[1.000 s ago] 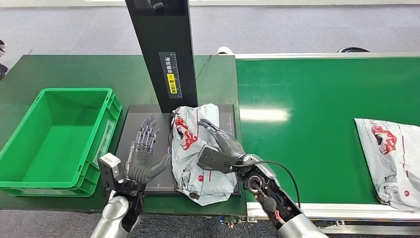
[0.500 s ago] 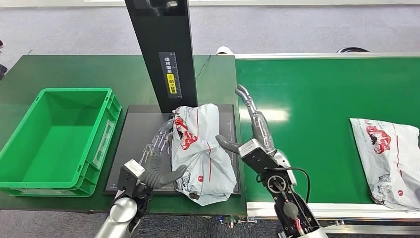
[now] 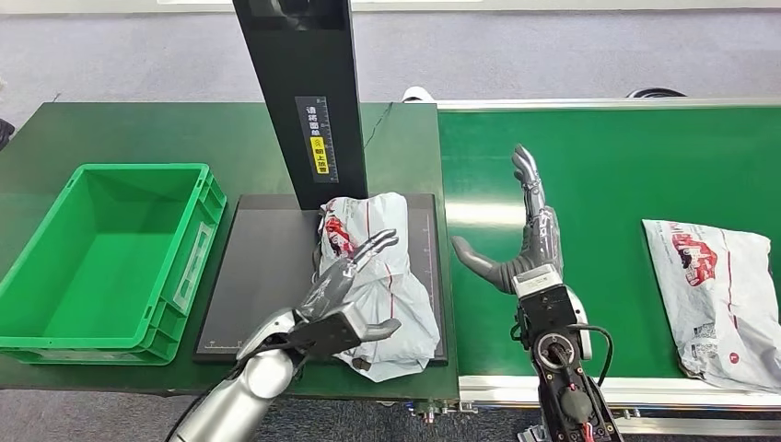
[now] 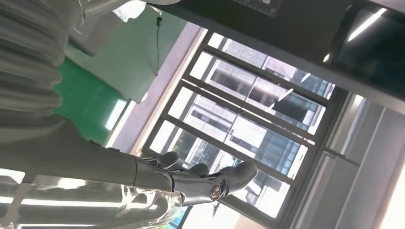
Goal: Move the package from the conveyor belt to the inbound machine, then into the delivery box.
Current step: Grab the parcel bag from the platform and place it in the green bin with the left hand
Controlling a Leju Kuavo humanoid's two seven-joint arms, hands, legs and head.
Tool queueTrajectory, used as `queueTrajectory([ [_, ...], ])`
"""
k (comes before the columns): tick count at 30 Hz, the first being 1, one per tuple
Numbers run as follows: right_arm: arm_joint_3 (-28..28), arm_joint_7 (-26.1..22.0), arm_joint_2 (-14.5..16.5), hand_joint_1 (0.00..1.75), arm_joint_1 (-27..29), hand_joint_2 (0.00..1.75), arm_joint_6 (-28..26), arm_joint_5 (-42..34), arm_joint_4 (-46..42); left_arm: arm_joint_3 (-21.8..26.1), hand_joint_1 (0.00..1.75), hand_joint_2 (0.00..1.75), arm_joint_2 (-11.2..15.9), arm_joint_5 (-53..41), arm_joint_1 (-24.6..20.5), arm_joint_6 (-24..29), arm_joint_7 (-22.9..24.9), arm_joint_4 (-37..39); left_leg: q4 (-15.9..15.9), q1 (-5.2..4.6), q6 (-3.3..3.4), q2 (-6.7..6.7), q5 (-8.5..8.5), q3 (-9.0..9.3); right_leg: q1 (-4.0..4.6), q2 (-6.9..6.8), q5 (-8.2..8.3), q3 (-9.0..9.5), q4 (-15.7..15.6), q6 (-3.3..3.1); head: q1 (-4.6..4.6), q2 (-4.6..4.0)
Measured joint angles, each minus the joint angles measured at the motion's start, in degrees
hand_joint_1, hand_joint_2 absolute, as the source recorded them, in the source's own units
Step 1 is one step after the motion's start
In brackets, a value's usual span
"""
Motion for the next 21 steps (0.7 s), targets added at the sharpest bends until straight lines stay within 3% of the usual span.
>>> queueTrajectory([
  [6,-2.0,0.6,0.4,0.00,0.7,1.75,0.3,0.0,0.1,-1.5,0.00,1.75,-1.2,-1.9,-7.5,-3.0,8.6,13.0,0.0,0.01,0.01,0.01,0.02,0.00,0.01,0.01,0.01,-0.01,0.0,-0.01,-0.01,0.00],
  [15,-3.8,2.3,0.7,0.00,1.8,1.75,0.1,0.0,0.2,-1.8,0.03,1.75,-3.3,-2.1,-14.7,-5.4,11.6,26.4,0.0,0.00,0.01,-0.01,0.02,0.01,0.00,-0.01,0.01,0.05,0.0,-0.01,0.00,0.00],
  [19,-4.5,2.8,0.7,0.00,2.4,1.75,0.0,0.2,0.1,-2.0,1.75,1.75,-3.9,-2.2,-16.6,-5.8,11.6,29.7,0.0,0.00,0.02,-0.01,0.03,0.13,0.00,-0.01,0.01,0.18,0.0,-0.01,0.00,0.00],
  [21,-4.8,3.1,0.7,0.00,2.7,1.75,-0.2,0.2,-0.1,-2.1,1.75,1.75,-4.2,-2.2,-17.2,-5.8,11.6,30.6,0.0,0.00,0.03,-0.02,0.03,0.18,0.01,-0.01,0.01,0.23,0.0,-0.01,0.00,0.00],
])
